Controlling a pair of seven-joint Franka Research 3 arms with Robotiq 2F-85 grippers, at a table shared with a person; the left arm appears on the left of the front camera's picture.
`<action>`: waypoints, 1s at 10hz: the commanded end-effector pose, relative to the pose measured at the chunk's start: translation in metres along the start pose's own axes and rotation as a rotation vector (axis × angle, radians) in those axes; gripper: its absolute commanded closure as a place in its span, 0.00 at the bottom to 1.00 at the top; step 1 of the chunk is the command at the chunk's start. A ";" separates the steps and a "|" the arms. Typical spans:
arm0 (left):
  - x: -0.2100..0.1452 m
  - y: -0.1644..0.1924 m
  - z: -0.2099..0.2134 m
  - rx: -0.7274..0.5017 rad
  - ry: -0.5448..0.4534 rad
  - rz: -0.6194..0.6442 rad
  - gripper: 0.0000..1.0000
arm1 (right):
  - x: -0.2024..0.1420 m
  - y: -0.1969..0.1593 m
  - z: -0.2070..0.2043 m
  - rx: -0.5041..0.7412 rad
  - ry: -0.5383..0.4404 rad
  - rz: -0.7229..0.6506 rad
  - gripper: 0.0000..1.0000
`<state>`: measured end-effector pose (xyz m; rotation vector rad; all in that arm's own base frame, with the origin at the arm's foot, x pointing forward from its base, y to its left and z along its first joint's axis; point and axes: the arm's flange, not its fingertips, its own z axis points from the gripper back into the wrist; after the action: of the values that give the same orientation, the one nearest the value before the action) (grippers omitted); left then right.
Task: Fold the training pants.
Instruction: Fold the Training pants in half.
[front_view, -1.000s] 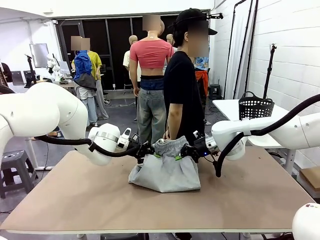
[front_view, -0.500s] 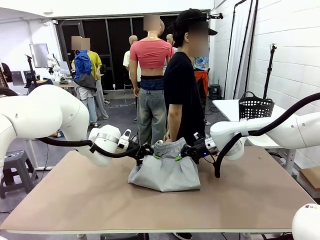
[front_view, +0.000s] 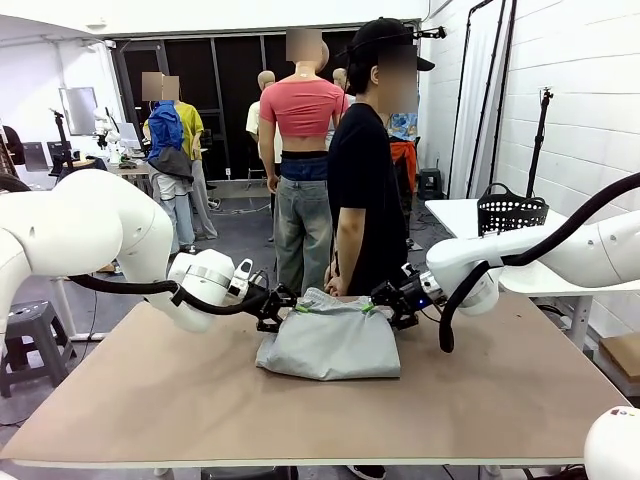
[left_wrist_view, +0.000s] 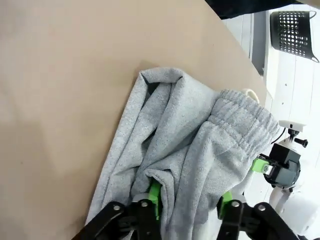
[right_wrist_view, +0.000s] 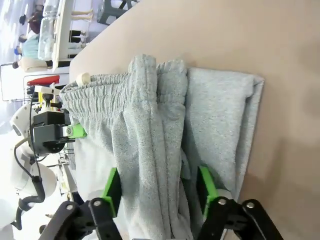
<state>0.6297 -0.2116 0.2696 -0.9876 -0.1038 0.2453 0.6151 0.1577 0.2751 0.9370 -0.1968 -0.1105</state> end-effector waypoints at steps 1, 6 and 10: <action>-0.004 -0.001 0.017 0.033 -0.014 0.028 0.00 | -0.010 0.003 0.013 -0.056 -0.028 -0.043 0.00; -0.017 -0.023 0.069 0.046 -0.116 -0.020 0.00 | -0.015 0.020 0.052 -0.062 -0.086 -0.039 0.00; -0.017 -0.031 0.077 0.029 -0.129 -0.026 0.00 | -0.005 0.018 0.052 -0.056 -0.074 -0.013 0.00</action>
<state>0.6007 -0.1667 0.3425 -0.9421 -0.2349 0.2829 0.5950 0.1256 0.3253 0.8672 -0.2692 -0.1615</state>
